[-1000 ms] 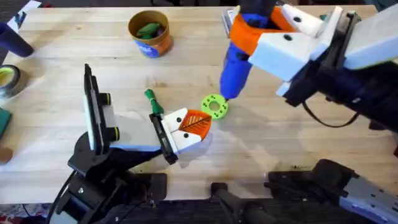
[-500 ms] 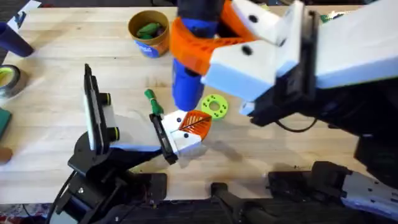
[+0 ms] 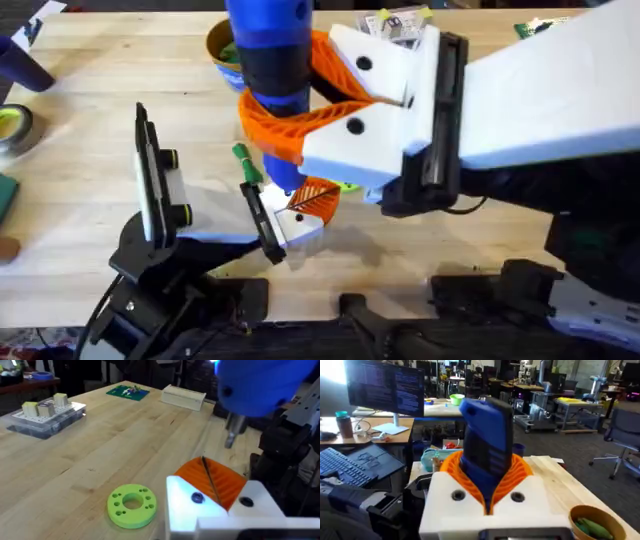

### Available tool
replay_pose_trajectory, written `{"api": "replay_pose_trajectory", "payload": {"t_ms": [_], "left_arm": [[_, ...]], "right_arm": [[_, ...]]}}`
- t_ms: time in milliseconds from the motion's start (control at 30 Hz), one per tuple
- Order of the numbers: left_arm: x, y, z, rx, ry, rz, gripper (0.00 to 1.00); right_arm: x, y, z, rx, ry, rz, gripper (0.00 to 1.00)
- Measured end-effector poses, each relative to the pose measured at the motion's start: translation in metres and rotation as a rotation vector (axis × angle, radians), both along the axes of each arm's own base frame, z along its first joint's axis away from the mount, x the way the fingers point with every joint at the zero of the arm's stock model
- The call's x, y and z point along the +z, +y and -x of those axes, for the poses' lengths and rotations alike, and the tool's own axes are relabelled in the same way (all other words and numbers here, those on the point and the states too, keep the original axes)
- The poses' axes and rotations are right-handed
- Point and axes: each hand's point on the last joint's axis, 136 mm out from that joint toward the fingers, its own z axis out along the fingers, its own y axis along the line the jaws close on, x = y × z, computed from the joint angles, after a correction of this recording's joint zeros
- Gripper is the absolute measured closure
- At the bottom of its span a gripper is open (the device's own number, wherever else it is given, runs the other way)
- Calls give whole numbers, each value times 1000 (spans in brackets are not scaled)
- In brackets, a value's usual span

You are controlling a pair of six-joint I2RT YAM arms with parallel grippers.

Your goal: Pick up the gripper from the table and insert it into the empty holder that is missing its gripper. Then pick up a screw, insert it into the mounting hole, and use the screwdriver to tighten it. Finally, clean up the table by picking up the vegetable and placing it into the bucket.

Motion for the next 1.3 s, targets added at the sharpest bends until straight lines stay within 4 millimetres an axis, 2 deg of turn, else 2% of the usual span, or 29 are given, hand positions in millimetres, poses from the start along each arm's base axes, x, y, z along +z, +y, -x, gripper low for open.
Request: {"api": "replay_pose_trajectory", "payload": {"t_ms": [367, 1133, 1300], "left_arm": [[0, 0, 0, 0, 0, 0, 987], [0, 0, 0, 0, 0, 0, 987], [0, 0, 0, 0, 0, 0, 987]], "right_arm": [[-7, 9, -4, 8, 4, 10, 977], [-9, 12, -6, 14, 31, 6, 977], [-16, 17, -9, 14, 44, 24, 977]]}}
